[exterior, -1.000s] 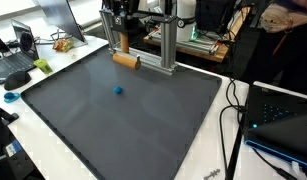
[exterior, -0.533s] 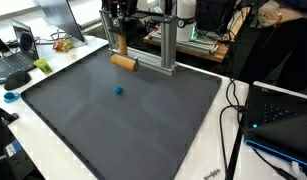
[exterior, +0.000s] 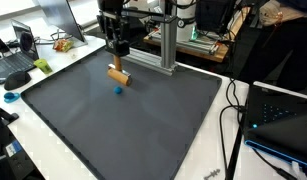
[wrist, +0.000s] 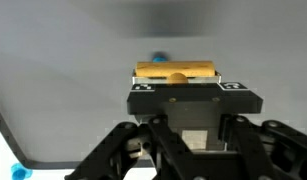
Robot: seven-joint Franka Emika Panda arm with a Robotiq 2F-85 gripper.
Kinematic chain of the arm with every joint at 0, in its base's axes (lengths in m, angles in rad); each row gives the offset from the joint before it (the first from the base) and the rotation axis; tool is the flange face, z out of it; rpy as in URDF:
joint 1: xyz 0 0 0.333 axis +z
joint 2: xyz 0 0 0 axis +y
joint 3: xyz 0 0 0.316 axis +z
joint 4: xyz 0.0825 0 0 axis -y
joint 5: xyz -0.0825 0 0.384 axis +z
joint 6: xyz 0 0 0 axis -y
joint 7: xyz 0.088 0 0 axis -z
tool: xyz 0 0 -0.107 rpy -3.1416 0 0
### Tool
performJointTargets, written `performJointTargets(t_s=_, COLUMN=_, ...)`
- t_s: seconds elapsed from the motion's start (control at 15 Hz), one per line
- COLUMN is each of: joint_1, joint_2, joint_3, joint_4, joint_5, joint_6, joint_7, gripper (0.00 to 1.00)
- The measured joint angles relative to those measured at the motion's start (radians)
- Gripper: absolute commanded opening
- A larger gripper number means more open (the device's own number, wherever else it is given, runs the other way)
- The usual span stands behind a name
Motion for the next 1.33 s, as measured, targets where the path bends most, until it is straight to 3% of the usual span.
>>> performJointTargets(t_s=0.8, joint_1=0.002, joint_2=0.141, joint_3=-0.034, joint_4=0.078, joint_5=-0.013, joint_6=0.050, joint_7=0.038, gripper=0.22)
performJointTargets(t_s=1.33, joint_1=0.008, joint_2=0.168, joint_3=-0.034, joint_4=0.127, joint_5=-0.013, joint_6=-0.021, joint_7=0.039, gripper=0.22)
